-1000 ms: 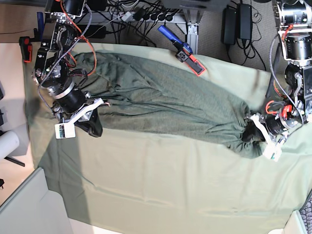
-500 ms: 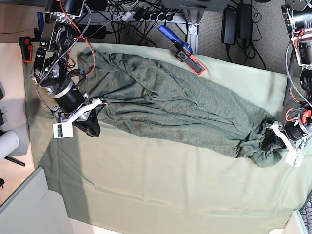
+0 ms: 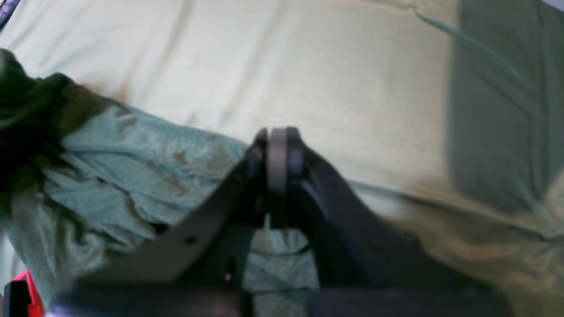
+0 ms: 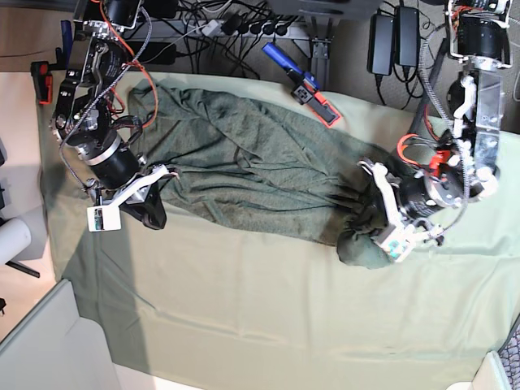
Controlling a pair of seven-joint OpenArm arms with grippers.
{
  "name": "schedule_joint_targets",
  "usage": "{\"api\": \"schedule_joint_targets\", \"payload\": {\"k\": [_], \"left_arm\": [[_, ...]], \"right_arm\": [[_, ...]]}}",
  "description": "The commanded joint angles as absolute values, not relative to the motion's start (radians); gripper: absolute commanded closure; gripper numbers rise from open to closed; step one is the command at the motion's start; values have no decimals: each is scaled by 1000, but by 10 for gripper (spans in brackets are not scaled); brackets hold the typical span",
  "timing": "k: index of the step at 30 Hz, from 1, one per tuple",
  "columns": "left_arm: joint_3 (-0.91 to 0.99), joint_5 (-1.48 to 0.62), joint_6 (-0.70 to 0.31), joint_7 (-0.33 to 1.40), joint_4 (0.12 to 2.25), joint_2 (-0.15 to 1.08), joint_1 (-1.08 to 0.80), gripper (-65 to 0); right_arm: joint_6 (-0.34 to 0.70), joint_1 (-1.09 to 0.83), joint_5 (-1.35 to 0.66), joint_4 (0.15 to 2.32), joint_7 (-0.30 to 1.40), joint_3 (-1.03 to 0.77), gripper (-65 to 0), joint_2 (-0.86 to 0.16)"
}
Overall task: Fold the T-shirt properly
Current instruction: 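Carry the left gripper's shirt end toward the right gripper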
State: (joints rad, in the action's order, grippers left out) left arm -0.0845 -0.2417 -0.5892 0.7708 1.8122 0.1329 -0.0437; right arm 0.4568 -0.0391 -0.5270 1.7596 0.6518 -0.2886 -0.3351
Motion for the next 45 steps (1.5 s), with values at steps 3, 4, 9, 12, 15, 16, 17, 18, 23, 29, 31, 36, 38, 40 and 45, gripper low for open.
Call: {"api": "schedule_joint_targets", "payload": {"k": [3,4,9,12,15,16,17,18,23,29,31,36,38,40,45], "left_arm": [[-168,-191,-554,741,1832,117,-19,0],[-194,-165,-553,742,1832,116,-20,0],[-297,-110,-545,749,1831,116,-20,0],[-343,-106,-542,744,1831,116,-20,-131],[-355,-108,-516,737,1829,116,-20,-324],[-355,-113,-485,737,1827,116,-20,-359],[-355,-116,-468,737,1826,116,-20,-375],[-355,-121,-463,737,1827,116,-20,-375],[-355,-281,-476,731,1827,101,-20,-375],[-355,-500,-635,753,1827,41,-20,-375],[-355,-549,-666,752,1827,30,-19,-374],[-321,-556,-675,752,1833,28,-13,-374],[-258,-554,-675,752,1834,31,-2,-374],[-181,-553,-675,752,1834,39,2,-373],[-14,-500,-674,744,1831,80,-7,-237]], "right_arm": [[464,-25,-539,1776,626,-297,0,-349],[465,-25,-539,1776,626,-297,0,-349],[464,-25,-542,1776,626,-297,0,-349],[464,-25,-542,1776,627,-297,0,-349],[465,-25,-542,1776,630,-297,0,-349],[464,-25,-542,1776,629,-297,0,-349],[465,-25,-542,1776,629,-297,0,-349],[464,-25,-542,1776,629,-297,0,-349],[464,-25,-543,1776,625,-304,0,-348],[464,-26,-587,1776,626,-424,0,-348],[464,-29,-586,1775,632,-471,0,-349],[464,-48,-584,1774,638,-569,0,-349],[464,-60,-585,1774,640,-603,0,-350],[464,-78,-584,1772,641,-634,0,-350],[464,-120,-592,1727,641,-671,0,-349]]}}
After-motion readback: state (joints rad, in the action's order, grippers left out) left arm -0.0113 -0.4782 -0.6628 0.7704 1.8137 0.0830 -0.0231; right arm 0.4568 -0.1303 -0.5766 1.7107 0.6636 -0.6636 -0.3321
